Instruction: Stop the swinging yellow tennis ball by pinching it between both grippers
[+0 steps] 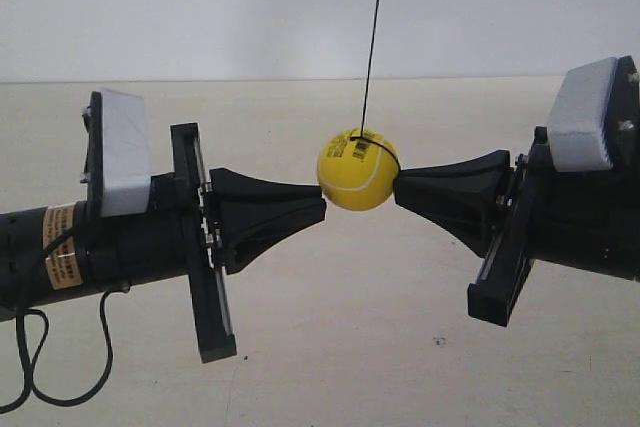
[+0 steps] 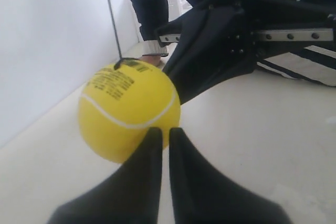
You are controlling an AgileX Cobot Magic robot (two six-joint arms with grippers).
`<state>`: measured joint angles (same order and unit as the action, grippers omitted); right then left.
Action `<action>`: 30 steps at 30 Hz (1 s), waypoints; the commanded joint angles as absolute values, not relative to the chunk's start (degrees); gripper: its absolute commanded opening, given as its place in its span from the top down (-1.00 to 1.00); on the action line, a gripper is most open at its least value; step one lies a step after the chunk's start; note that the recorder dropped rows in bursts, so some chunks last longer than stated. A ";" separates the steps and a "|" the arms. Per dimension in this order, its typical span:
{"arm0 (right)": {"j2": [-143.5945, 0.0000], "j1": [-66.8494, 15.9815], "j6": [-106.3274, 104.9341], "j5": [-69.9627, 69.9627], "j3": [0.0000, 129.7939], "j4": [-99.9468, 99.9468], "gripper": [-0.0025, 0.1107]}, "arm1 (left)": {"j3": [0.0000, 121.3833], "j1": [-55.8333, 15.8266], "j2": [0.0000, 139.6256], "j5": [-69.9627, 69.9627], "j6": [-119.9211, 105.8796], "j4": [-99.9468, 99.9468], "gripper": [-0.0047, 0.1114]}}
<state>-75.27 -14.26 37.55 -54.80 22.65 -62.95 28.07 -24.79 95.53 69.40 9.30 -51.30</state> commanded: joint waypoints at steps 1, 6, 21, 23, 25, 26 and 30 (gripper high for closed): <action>-74.71 -14.29 37.17 -55.00 22.66 -62.75 0.96 | 28.66 -25.37 95.45 69.96 9.84 -51.49 0.84; -74.71 -14.29 37.17 -55.00 22.66 -62.75 0.96 | 28.54 -25.26 95.45 69.96 9.84 -50.77 0.84; -74.71 -14.29 37.17 -54.89 22.66 -62.75 0.96 | 23.72 -25.26 92.72 69.96 2.02 -40.04 0.84; -74.71 -14.29 37.17 -55.00 22.66 -62.75 0.96 | 23.82 -25.26 92.72 69.96 1.87 -40.24 0.84; -74.71 -14.29 37.17 -55.00 22.66 -62.75 0.96 | 24.23 -25.26 92.72 69.96 1.87 -42.15 0.84; -74.71 -14.29 37.17 -55.00 22.66 -62.75 0.96 | 24.52 -25.26 92.72 69.96 2.16 -43.57 0.84; -74.71 -14.52 37.17 -55.00 22.66 -62.75 0.96 | 25.92 -25.26 92.72 69.96 4.70 -48.68 0.84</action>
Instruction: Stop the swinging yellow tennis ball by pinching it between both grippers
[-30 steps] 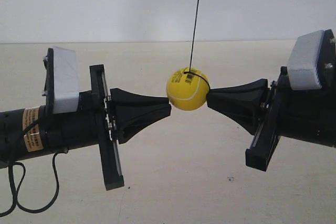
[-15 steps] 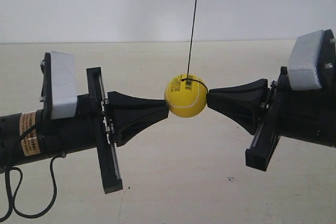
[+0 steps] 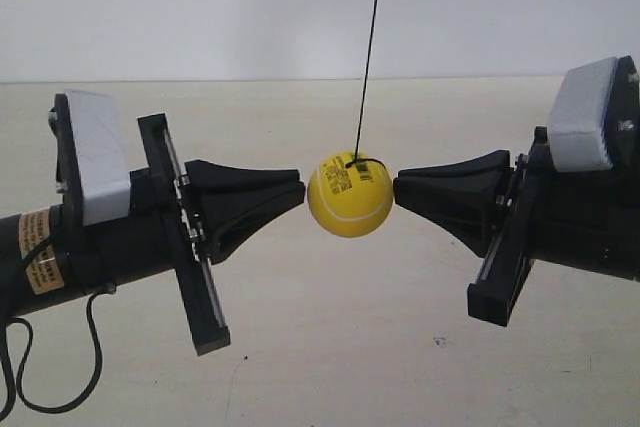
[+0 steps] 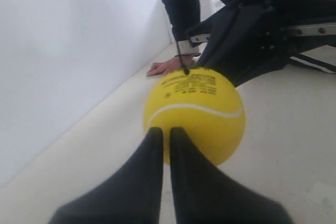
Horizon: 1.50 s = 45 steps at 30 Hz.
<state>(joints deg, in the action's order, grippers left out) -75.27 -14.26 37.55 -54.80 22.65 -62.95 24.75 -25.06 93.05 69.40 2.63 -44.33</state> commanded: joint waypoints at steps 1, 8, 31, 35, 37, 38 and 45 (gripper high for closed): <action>-74.71 -14.52 37.39 -55.12 22.66 -62.75 0.96 | 26.02 -25.26 92.72 69.96 5.31 -48.86 0.84; -74.71 -14.52 37.41 -56.05 22.66 -62.88 0.96 | 26.02 -25.26 92.72 69.96 5.48 -48.86 0.84; -74.71 -14.52 37.51 -56.06 22.66 -63.10 0.96 | 26.02 -25.26 92.72 69.96 5.55 -48.86 0.84; -74.71 -14.52 37.51 -56.29 22.66 -63.33 0.96 | 26.02 -25.26 92.72 69.96 5.55 -48.86 0.84; -74.71 -14.52 37.51 -56.29 22.66 -63.33 0.96 | 26.02 -25.26 92.72 69.96 5.55 -48.86 0.84; -74.71 -14.52 37.51 -56.29 22.66 -63.33 0.96 | 26.02 -25.26 92.72 69.96 5.70 -48.86 0.84; -74.71 -14.52 37.51 -56.04 22.66 -63.33 0.96 | 26.02 -25.26 92.72 69.96 5.68 -48.86 0.84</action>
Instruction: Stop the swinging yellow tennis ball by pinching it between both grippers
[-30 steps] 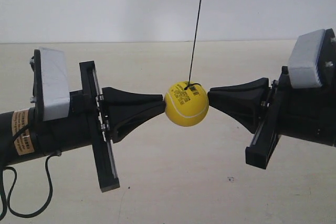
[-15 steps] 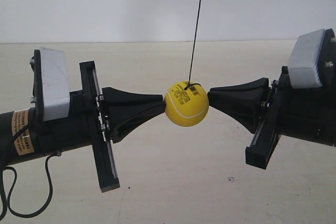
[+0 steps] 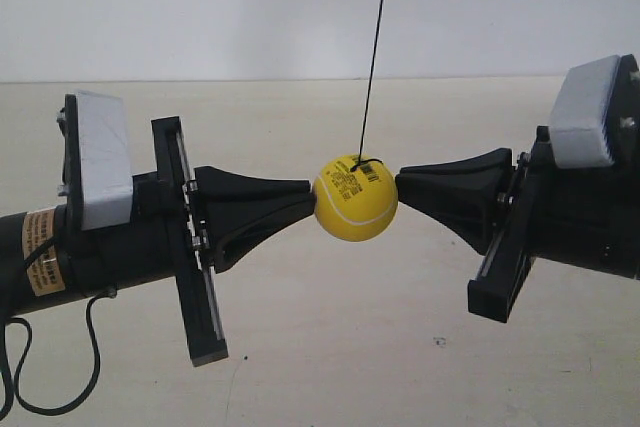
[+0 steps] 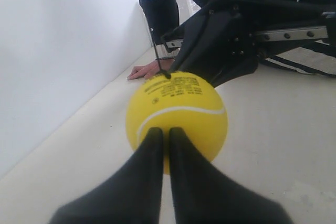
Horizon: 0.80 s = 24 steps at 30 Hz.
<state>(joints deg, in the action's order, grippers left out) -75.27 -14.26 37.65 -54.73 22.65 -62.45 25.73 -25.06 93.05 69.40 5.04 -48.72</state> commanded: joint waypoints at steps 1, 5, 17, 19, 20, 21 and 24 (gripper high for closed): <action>-74.71 -14.52 37.51 -55.91 22.66 -63.33 0.96 | 26.02 -25.26 92.72 69.96 5.68 -48.86 0.84; -74.71 -14.52 37.39 -55.23 22.66 -63.33 0.96 | 26.02 -25.26 92.72 69.96 5.68 -48.86 0.84; -73.07 -14.52 37.28 -44.37 22.66 -56.46 0.96 | 25.90 -25.26 92.72 67.17 5.68 -42.41 0.84; -72.64 -14.52 37.40 -44.43 22.66 -57.11 0.96 | 25.90 -25.26 92.72 67.17 5.68 -42.66 0.84; -72.64 -14.52 37.40 -44.55 22.66 -57.09 0.96 | 25.90 -25.26 92.72 67.17 5.68 -42.66 0.84; -72.61 -14.52 37.51 -44.55 22.66 -57.13 0.96 | 25.90 -25.26 92.72 67.17 5.81 -42.93 0.84; -72.61 -14.52 38.51 -44.66 22.66 -57.23 0.96 | 25.90 -25.26 92.72 67.41 7.05 -43.77 0.84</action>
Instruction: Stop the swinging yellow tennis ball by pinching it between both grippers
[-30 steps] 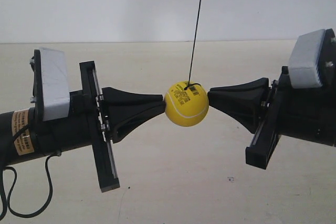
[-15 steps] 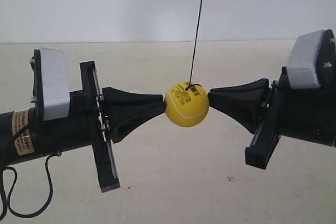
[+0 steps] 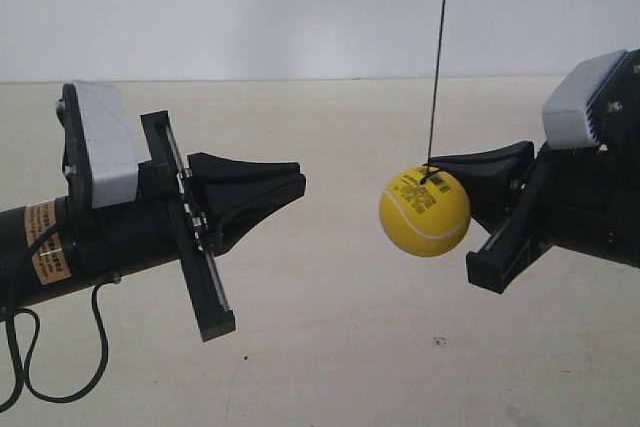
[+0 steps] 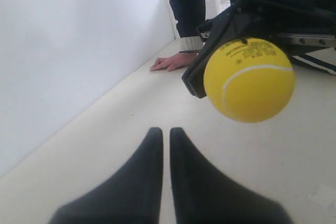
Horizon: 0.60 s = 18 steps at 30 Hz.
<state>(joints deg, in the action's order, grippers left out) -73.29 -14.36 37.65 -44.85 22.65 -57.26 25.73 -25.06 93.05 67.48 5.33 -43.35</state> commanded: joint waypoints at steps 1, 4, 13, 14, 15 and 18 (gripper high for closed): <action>-72.61 -14.52 38.63 -44.66 22.66 -57.23 0.96 | 25.90 -25.26 92.72 67.62 7.30 -44.15 0.84; -72.61 -14.52 38.63 -44.66 22.66 -57.23 0.96 | 25.90 -25.26 92.72 67.62 7.48 -44.75 0.84; -72.61 -14.52 39.53 -45.87 22.66 -58.68 0.96 | 25.90 -25.26 92.72 67.62 8.11 -45.06 0.84; -72.61 -14.52 39.65 -46.30 22.66 -59.18 0.96 | 25.90 -25.26 92.72 67.62 8.11 -45.39 0.84; -72.61 -14.52 39.93 -46.91 22.66 -59.84 0.96 | 25.90 -25.26 92.72 67.62 8.11 -45.79 0.84; -72.39 -14.52 40.03 -47.56 22.66 -62.90 0.96 | 25.90 -25.26 92.72 67.62 8.11 -46.56 0.84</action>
<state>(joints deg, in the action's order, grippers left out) -73.21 -14.36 39.67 -46.19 22.65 -60.16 25.73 -25.06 93.05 67.48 7.46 -45.56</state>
